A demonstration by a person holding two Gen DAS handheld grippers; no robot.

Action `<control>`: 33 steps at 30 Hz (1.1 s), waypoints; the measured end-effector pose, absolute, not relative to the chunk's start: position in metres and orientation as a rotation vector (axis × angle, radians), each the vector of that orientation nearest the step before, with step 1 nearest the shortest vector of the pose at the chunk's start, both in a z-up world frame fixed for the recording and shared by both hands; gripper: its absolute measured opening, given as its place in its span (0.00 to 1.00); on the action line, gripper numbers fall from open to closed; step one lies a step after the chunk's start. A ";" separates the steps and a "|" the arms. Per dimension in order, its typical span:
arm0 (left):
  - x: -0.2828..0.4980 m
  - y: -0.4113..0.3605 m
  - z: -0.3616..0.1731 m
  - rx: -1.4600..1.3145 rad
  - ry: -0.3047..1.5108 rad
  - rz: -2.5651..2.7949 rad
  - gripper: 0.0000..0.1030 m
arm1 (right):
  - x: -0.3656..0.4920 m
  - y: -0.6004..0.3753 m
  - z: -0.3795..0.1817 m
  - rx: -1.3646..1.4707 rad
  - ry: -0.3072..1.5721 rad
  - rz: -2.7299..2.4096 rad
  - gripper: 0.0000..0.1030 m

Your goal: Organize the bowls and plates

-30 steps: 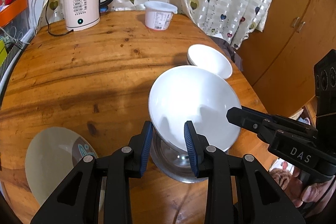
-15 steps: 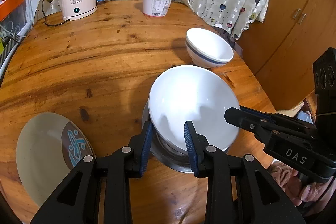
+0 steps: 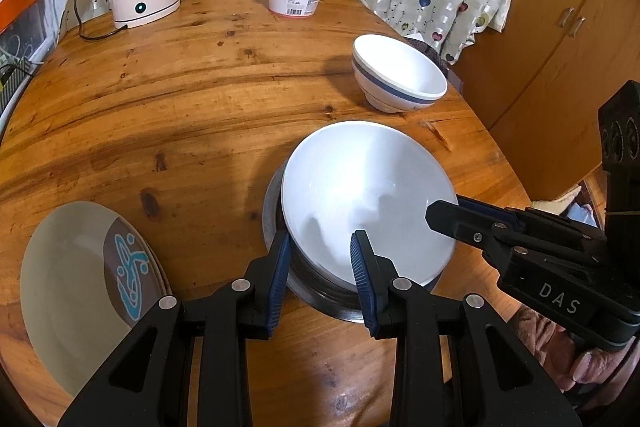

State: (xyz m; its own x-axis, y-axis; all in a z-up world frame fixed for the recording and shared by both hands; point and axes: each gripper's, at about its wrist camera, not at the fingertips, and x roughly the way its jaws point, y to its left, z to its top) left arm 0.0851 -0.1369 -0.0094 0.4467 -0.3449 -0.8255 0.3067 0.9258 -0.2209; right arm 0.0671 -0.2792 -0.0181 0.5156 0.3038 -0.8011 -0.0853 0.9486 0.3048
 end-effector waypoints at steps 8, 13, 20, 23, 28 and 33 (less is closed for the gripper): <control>0.084 -0.138 -0.009 -0.037 1.030 -0.402 0.31 | 0.066 -0.278 -0.020 0.225 1.007 0.233 0.21; 0.083 -0.139 -0.009 -0.031 1.025 -0.398 0.31 | 0.066 -0.279 -0.021 0.221 1.007 0.231 0.21; 0.082 -0.140 -0.008 -0.028 1.023 -0.397 0.31 | 0.066 -0.279 -0.021 0.220 1.007 0.231 0.22; 0.081 -0.140 -0.008 -0.031 1.023 -0.398 0.31 | 0.066 -0.278 -0.021 0.219 1.006 0.233 0.24; 0.080 -0.137 -0.006 -0.043 1.016 -0.397 0.31 | 0.065 -0.280 -0.017 0.211 0.992 0.235 0.30; 0.079 -0.130 0.001 -0.060 0.995 -0.390 0.31 | 0.064 -0.284 -0.009 0.214 0.974 0.230 0.31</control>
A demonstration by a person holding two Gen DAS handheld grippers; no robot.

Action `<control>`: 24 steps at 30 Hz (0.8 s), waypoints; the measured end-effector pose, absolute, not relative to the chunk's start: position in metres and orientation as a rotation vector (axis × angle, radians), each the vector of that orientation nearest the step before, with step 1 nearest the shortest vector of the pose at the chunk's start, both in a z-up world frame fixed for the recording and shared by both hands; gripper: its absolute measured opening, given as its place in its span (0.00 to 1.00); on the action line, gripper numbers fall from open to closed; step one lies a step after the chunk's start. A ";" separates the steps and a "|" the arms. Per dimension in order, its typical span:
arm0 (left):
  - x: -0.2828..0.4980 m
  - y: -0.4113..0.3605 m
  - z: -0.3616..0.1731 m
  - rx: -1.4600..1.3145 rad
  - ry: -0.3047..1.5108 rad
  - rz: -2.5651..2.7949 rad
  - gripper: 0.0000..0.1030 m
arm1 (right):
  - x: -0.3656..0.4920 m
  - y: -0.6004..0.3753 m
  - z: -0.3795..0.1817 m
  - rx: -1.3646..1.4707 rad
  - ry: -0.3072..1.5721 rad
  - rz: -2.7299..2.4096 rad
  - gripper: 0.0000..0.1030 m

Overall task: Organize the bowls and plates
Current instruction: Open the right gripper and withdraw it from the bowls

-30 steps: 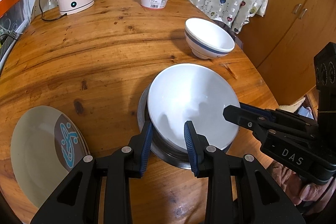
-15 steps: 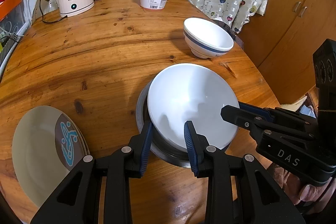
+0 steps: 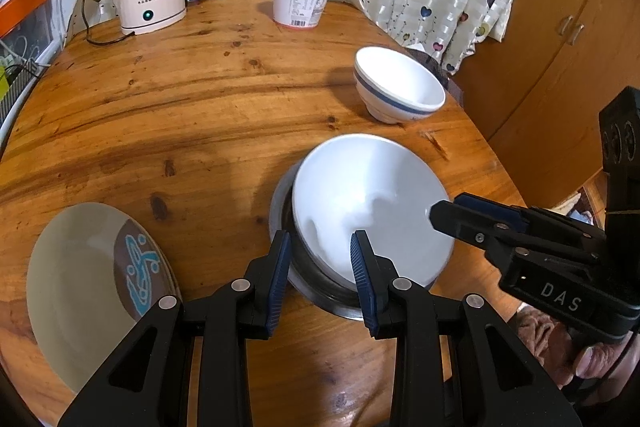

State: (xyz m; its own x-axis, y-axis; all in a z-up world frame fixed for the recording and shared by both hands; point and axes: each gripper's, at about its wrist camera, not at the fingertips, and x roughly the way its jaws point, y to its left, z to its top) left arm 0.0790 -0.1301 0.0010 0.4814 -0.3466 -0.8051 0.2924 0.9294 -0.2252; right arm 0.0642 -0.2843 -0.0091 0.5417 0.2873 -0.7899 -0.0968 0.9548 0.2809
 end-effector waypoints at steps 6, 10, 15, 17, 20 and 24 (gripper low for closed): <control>0.078 -0.124 0.013 -0.067 0.963 -0.382 0.31 | 0.061 -0.289 0.004 0.217 0.941 0.230 0.32; 0.078 -0.124 0.019 -0.064 0.945 -0.387 0.31 | 0.061 -0.287 0.011 0.215 0.924 0.238 0.32; 0.079 -0.124 0.024 -0.059 0.932 -0.393 0.31 | 0.061 -0.287 0.015 0.215 0.916 0.243 0.33; 0.079 -0.125 0.025 -0.056 0.930 -0.395 0.31 | 0.062 -0.287 0.015 0.215 0.916 0.243 0.34; 0.081 -0.125 0.026 -0.052 0.926 -0.396 0.31 | 0.062 -0.287 0.017 0.216 0.914 0.244 0.34; 0.083 -0.127 0.028 -0.048 0.924 -0.400 0.31 | 0.063 -0.288 0.018 0.217 0.913 0.245 0.35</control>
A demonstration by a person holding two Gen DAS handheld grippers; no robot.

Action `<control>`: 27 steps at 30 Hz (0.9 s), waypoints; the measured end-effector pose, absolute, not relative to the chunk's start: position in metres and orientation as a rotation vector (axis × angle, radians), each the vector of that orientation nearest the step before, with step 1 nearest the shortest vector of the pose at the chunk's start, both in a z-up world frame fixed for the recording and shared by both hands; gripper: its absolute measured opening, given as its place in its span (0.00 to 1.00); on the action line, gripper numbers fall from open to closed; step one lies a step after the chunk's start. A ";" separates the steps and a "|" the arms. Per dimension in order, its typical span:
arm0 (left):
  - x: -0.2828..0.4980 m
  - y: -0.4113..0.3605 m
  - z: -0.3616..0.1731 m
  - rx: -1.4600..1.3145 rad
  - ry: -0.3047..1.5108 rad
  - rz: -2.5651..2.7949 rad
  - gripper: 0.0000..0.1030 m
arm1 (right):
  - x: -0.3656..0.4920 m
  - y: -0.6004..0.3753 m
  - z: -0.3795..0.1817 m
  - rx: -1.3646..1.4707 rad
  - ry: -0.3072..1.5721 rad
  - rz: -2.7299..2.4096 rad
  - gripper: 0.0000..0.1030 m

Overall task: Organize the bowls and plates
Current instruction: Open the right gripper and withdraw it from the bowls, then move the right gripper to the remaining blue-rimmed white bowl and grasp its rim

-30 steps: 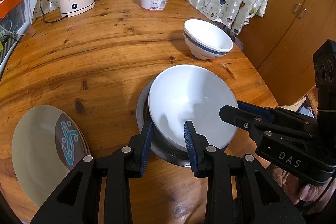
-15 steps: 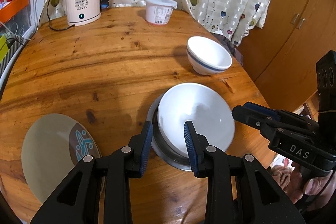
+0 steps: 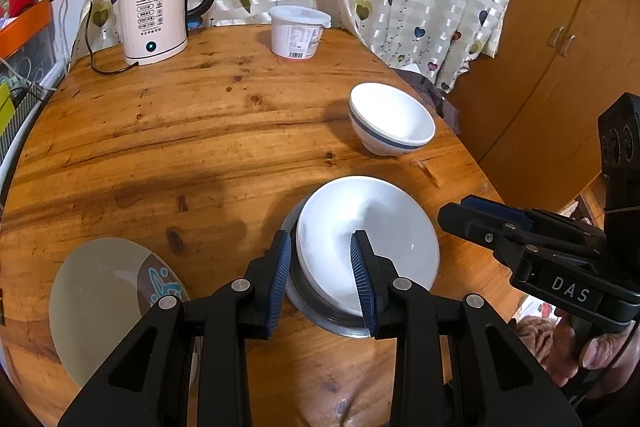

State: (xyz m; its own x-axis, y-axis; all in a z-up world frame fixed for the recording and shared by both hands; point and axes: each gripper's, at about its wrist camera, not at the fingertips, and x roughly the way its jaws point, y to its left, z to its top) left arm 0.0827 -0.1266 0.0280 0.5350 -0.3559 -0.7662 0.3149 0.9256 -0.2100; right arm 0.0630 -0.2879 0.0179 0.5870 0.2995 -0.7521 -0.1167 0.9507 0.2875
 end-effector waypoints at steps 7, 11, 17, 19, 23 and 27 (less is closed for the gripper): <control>0.087 -0.129 0.031 -0.045 0.921 -0.404 0.31 | 0.067 -0.291 0.021 0.222 0.910 0.237 0.37; 0.092 -0.129 0.032 -0.046 0.922 -0.405 0.31 | 0.071 -0.296 0.024 0.229 0.905 0.230 0.38; 0.097 -0.130 0.034 -0.047 0.922 -0.409 0.31 | 0.076 -0.304 0.023 0.240 0.902 0.219 0.40; 0.101 -0.132 0.035 -0.050 0.923 -0.412 0.31 | 0.076 -0.307 0.023 0.246 0.901 0.214 0.41; 0.104 -0.133 0.034 -0.055 0.930 -0.414 0.31 | 0.079 -0.311 0.022 0.251 0.900 0.206 0.41; 0.111 -0.136 0.034 -0.063 0.936 -0.419 0.31 | 0.082 -0.315 0.021 0.261 0.905 0.197 0.41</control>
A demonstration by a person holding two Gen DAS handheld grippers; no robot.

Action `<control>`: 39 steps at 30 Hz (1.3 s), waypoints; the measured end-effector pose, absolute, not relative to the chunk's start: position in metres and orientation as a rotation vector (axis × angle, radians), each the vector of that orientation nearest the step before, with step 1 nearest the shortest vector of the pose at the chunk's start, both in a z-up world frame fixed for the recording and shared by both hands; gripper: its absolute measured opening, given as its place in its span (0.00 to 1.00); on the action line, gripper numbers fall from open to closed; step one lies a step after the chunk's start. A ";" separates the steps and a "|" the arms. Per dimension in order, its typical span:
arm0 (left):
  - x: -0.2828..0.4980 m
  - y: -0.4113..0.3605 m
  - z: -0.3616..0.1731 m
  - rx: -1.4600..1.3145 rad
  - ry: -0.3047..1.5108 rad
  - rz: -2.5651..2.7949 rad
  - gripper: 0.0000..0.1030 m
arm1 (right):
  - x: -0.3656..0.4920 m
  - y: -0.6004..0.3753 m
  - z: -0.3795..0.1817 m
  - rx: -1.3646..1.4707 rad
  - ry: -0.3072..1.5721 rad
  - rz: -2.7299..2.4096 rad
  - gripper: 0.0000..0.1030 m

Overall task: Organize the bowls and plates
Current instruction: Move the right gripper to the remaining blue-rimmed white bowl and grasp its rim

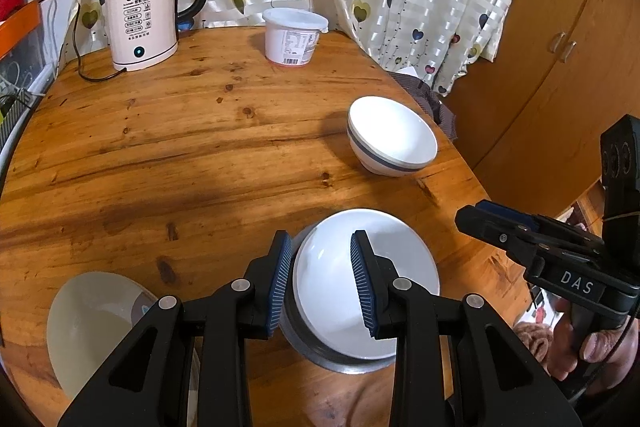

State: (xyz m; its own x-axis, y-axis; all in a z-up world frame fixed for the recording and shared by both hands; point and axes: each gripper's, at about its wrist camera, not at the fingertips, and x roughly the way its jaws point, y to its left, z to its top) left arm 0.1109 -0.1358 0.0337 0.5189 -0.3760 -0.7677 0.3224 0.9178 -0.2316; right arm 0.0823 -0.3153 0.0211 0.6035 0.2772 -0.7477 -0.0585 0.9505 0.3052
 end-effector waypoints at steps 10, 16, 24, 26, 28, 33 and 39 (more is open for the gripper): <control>0.125 -0.139 0.033 -0.069 0.945 -0.432 0.31 | 0.094 -0.325 0.020 0.283 0.903 0.177 0.41; 0.138 -0.145 0.031 -0.064 0.960 -0.451 0.31 | 0.105 -0.332 0.017 0.284 0.906 0.153 0.41; 0.158 -0.157 0.026 -0.083 0.998 -0.485 0.31 | 0.121 -0.345 0.013 0.304 0.900 0.130 0.41; 0.165 -0.159 0.026 -0.090 1.005 -0.490 0.31 | 0.126 -0.348 0.012 0.312 0.897 0.127 0.41; 0.170 -0.162 0.025 -0.092 1.009 -0.491 0.31 | 0.131 -0.352 0.010 0.320 0.898 0.121 0.41; 0.186 -0.170 0.024 -0.106 1.026 -0.506 0.31 | 0.141 -0.357 0.005 0.338 0.903 0.116 0.40; 0.202 -0.182 0.019 -0.125 1.054 -0.530 0.31 | 0.154 -0.365 -0.002 0.359 0.909 0.106 0.34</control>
